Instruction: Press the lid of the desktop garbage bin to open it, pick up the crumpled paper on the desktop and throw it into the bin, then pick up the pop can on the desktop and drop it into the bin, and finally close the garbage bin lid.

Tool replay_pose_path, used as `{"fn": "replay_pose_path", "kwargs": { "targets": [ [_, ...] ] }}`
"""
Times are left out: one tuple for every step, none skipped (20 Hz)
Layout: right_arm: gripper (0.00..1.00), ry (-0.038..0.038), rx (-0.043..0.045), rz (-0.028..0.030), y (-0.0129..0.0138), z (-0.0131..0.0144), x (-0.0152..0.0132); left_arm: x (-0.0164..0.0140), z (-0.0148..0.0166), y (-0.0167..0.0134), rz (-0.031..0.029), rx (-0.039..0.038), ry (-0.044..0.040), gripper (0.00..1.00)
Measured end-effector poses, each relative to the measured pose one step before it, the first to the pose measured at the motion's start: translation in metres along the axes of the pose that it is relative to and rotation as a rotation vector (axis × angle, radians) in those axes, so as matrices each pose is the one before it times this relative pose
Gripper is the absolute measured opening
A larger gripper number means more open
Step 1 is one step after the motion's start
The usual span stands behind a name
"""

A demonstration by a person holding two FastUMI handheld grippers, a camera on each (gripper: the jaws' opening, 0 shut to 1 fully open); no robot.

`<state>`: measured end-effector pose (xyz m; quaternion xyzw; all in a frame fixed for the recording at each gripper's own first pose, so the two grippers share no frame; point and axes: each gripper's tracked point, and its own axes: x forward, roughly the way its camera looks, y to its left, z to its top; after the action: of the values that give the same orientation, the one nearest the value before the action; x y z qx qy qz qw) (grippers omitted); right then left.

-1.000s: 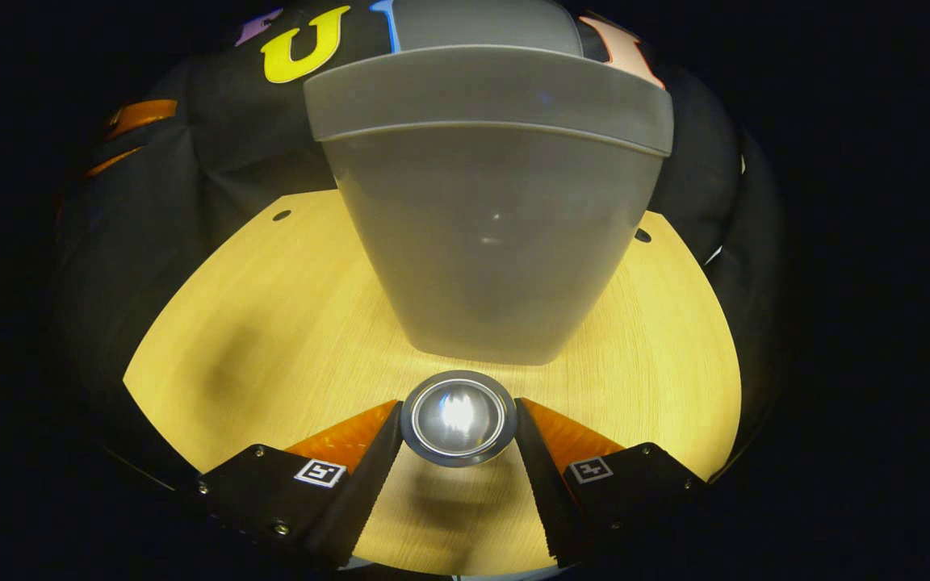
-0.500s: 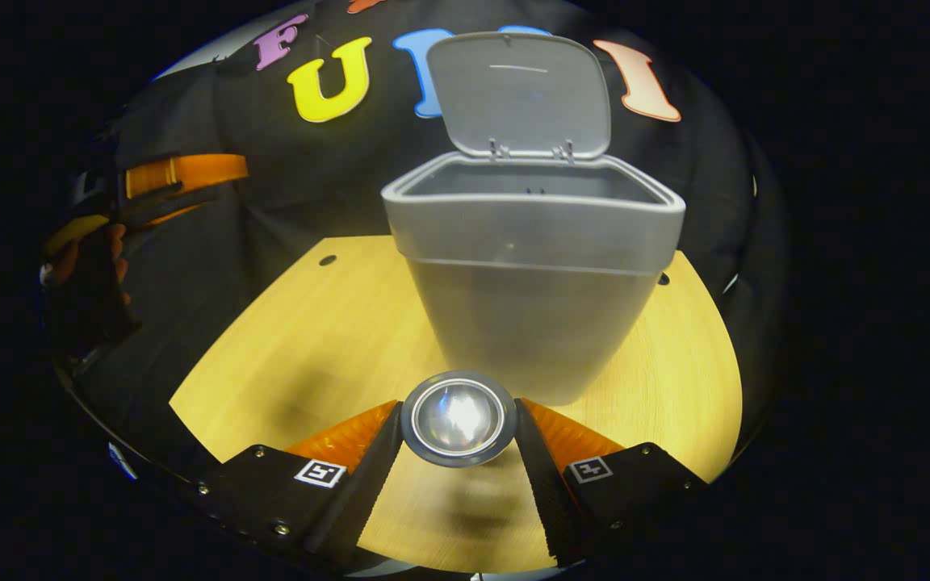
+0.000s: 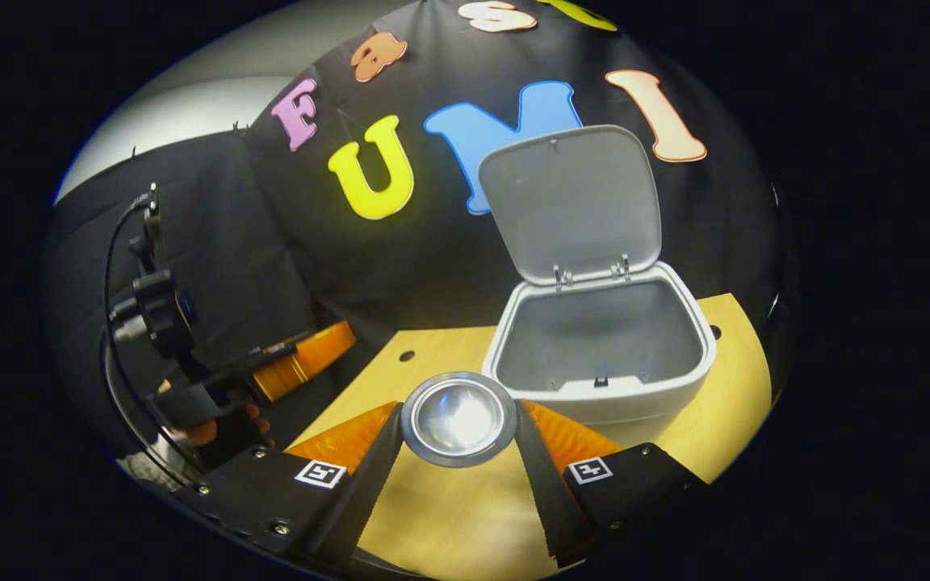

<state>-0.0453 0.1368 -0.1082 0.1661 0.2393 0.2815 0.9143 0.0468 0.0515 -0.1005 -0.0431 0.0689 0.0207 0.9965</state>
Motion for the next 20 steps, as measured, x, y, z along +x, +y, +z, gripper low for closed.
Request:
{"fn": "replay_pose_path", "kwargs": {
  "targets": [
    [0.84, -0.02776, 0.01856, 0.00713, 0.00074, 0.01310, -0.00216, -0.00101, -0.00076, -0.00005, 0.00115, 0.00220, 0.00146, 0.84],
    [0.84, -0.02352, 0.01135, -0.00195, -0.00303, 0.00998, 0.00086, 0.00079, -0.00012, 0.00026, 0.00099, 0.00305, 0.00111, 0.87],
    [0.84, -0.02361, 0.00931, -0.00720, -0.00559, 0.00984, 0.00144, -0.00075, 0.00022, -0.00004, 0.00061, 0.00276, -0.00054, 0.87],
    [0.84, -0.02160, 0.00789, -0.00862, -0.00583, 0.00978, 0.00126, -0.00003, 0.00019, 0.00058, 0.00118, 0.00282, -0.00016, 0.87],
    [0.84, -0.02012, 0.00631, -0.01461, -0.00628, 0.00892, 0.00163, -0.00031, -0.00037, -0.00011, 0.00203, 0.00256, 0.00048, 0.87],
    [0.84, -0.02113, 0.00576, -0.01703, -0.00776, 0.00892, 0.00126, -0.00016, 0.00060, -0.00008, 0.00072, 0.00202, 0.00055, 0.87],
    [0.84, -0.01842, 0.00479, -0.01773, -0.00736, 0.00748, 0.00187, 0.00032, 0.00018, 0.00054, 0.00110, 0.00084, 0.00008, 0.87],
    [0.84, -0.01397, 0.00431, -0.01939, -0.00862, 0.00609, 0.00182, 0.00129, 0.00012, 0.00066, 0.00110, -0.00019, 0.00076, 0.84],
    [0.84, -0.00989, 0.00407, -0.01689, -0.00867, 0.00419, 0.00218, 0.00029, -0.00076, 0.00049, 0.00143, -0.00033, 0.00208, 0.84],
    [0.84, -0.00850, 0.00521, -0.01401, -0.00707, 0.00414, 0.00152, 0.00139, -0.00044, -0.00099, 0.00133, -0.00045, 0.00171, 0.84],
    [0.84, -0.00424, 0.00801, -0.01139, -0.00637, 0.00194, 0.00152, -0.00004, 0.00003, 0.00097, 0.00101, 0.00002, 0.00123, 0.84],
    [0.84, -0.00617, 0.00465, -0.01064, -0.00486, 0.00216, 0.00150, 0.00109, -0.00068, 0.00086, 0.00218, 0.00070, 0.00089, 0.87],
    [0.84, -0.00553, -0.00071, -0.01060, -0.00518, 0.00200, 0.00133, 0.00071, -0.00072, 0.00094, 0.00205, 0.00137, 0.00116, 0.84],
    [0.84, -0.00325, -0.00100, -0.00800, -0.00423, 0.00170, 0.00156, 0.00070, 0.00047, 0.00010, 0.00146, 0.00136, 0.00182, 0.87],
    [0.84, -0.00275, 0.00153, -0.00739, -0.00337, 0.00021, 0.00247, 0.00060, -0.00025, 0.00067, 0.00063, 0.00111, 0.00160, 0.84],
    [0.84, -0.00217, -0.00055, -0.00691, -0.00265, 0.00036, 0.00126, 0.00206, -0.00036, 0.00022, 0.00047, 0.00129, 0.00139, 0.84],
    [0.84, -0.00164, 0.00020, -0.00703, -0.00267, 0.00123, 0.00074, 0.00040, -0.00072, 0.00000, 0.00030, 0.00078, 0.00083, 0.84],
    [0.84, -0.00221, -0.00149, -0.00863, -0.00331, 0.00098, 0.00161, 0.00137, 0.00004, 0.00001, 0.00021, 0.00028, 0.00151, 0.84],
    [0.84, -0.00150, -0.00157, -0.00756, -0.00310, -0.00016, 0.00204, -0.00022, -0.00095, -0.00022, -0.00019, -0.00012, 0.00236, 0.84],
    [0.84, -0.00178, -0.00379, -0.00938, -0.00309, 0.00118, 0.00120, 0.00138, -0.00006, 0.00071, -0.00058, -0.00018, 0.00166, 0.84]
  ]
}}
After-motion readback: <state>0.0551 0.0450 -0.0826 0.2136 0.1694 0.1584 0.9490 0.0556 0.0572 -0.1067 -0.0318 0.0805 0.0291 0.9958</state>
